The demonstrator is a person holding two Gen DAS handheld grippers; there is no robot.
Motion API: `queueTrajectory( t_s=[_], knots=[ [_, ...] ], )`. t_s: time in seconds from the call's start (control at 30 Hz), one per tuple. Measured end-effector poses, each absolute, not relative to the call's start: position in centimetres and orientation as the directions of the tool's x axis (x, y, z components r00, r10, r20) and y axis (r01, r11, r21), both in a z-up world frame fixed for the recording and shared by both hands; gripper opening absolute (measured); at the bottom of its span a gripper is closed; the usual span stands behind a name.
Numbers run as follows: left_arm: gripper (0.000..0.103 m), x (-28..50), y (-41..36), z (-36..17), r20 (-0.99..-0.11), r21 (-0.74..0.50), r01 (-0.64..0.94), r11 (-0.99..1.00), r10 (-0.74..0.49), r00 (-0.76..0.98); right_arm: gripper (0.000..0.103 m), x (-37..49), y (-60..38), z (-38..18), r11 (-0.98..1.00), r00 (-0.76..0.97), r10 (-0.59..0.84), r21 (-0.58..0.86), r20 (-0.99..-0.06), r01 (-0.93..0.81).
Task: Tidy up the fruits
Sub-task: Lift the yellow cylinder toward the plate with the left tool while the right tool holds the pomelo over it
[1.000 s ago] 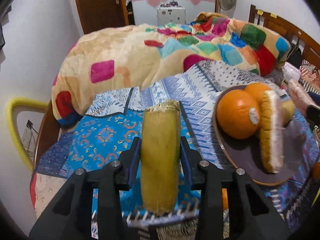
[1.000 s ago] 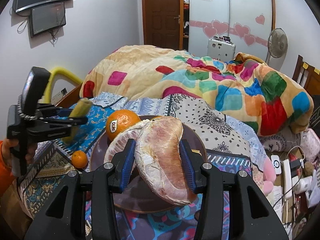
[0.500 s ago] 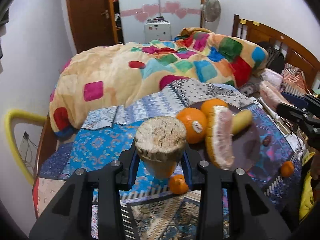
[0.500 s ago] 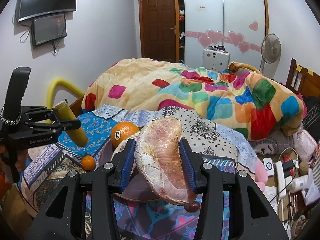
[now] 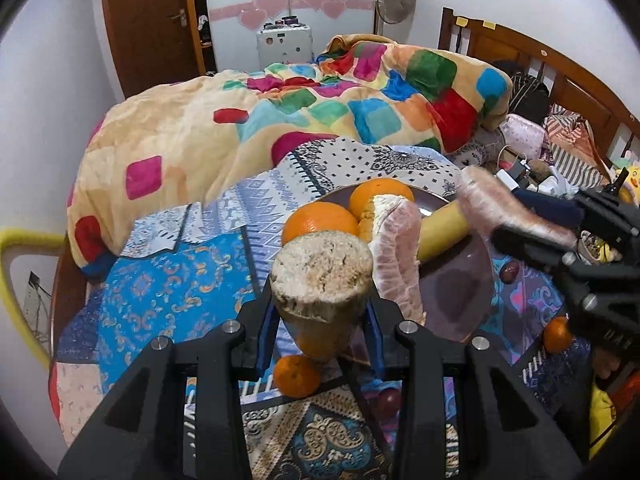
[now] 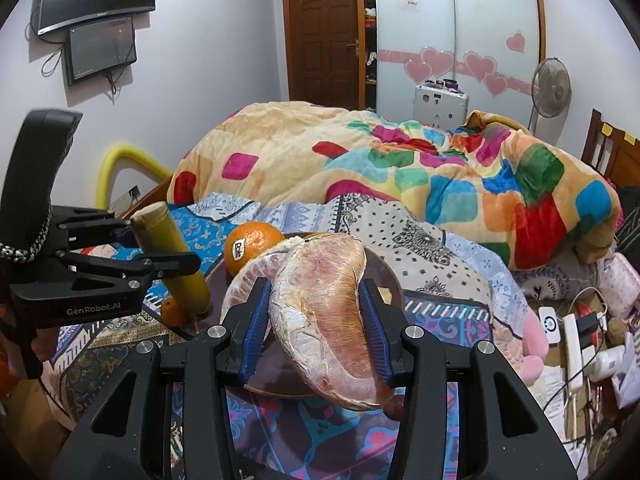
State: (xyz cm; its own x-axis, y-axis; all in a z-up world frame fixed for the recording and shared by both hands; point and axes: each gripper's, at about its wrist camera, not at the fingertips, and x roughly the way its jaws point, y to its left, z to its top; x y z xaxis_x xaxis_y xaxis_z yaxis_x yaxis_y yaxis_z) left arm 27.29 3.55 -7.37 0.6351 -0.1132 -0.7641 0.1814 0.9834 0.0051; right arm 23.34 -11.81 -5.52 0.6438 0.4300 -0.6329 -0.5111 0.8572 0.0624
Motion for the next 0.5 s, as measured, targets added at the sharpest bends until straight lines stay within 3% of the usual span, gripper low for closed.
queueTrajectory(
  t_s=[0.5],
  knots=[
    [0.038, 29.8, 2.6, -8.0, -0.745, 0.011, 0.191, 0.981, -0.119, 0.656, 0.041, 25.9, -8.8, -7.3, 0.865, 0.624, 0.384, 0.028, -0.681, -0.502]
  ],
)
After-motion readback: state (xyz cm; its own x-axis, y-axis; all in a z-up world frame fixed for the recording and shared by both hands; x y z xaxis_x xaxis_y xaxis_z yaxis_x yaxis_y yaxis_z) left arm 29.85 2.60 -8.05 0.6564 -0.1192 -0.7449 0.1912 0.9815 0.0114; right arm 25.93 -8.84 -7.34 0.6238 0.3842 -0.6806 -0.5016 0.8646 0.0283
